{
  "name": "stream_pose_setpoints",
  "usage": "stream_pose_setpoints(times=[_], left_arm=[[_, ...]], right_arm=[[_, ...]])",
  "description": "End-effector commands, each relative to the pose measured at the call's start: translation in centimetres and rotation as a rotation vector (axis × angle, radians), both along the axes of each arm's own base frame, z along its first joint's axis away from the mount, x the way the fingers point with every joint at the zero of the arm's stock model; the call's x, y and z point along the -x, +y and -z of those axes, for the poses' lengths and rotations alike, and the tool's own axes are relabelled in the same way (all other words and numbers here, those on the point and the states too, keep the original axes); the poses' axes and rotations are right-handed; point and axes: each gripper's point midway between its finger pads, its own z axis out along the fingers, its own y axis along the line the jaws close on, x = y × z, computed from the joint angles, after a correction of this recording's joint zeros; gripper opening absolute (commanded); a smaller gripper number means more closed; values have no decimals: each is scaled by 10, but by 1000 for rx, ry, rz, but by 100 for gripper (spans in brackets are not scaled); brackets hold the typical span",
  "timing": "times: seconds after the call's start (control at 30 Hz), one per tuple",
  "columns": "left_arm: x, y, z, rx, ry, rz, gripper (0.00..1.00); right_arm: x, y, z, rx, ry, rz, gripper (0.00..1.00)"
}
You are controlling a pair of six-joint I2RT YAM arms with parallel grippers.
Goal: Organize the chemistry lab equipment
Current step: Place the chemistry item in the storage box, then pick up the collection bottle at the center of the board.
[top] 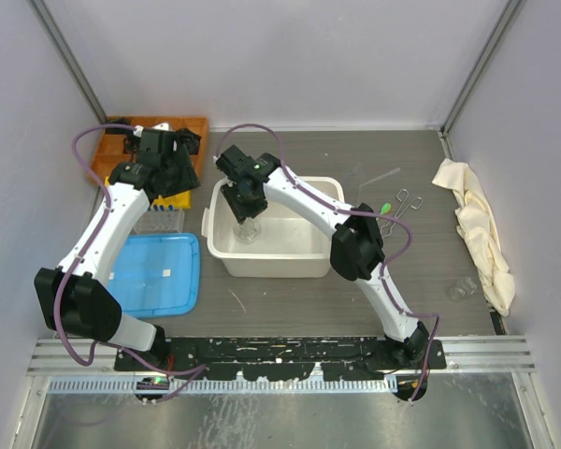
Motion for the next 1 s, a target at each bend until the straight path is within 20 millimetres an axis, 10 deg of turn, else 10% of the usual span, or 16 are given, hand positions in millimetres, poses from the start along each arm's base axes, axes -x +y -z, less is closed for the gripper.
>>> stream_pose_setpoints(times=[0.0, 0.3, 0.53, 0.77, 0.97], left_arm=[[-8, -2, -14, 17, -48, 8, 51], [-19, -12, -21, 58, -73, 28, 51], [-35, -21, -24, 92, -77, 43, 50], [-66, -26, -33, 75, -74, 68, 50], [-80, -34, -43, 111, -105, 86, 50]], right_arm=[[-7, 1, -78, -121, -135, 31, 44], [-8, -31, -180, -240, -348, 146, 45], [-29, -143, -251, -215, -562, 500, 47], [-14, -314, -191, -14, -370, 947, 47], [46, -368, -136, 22, -191, 1132, 47]])
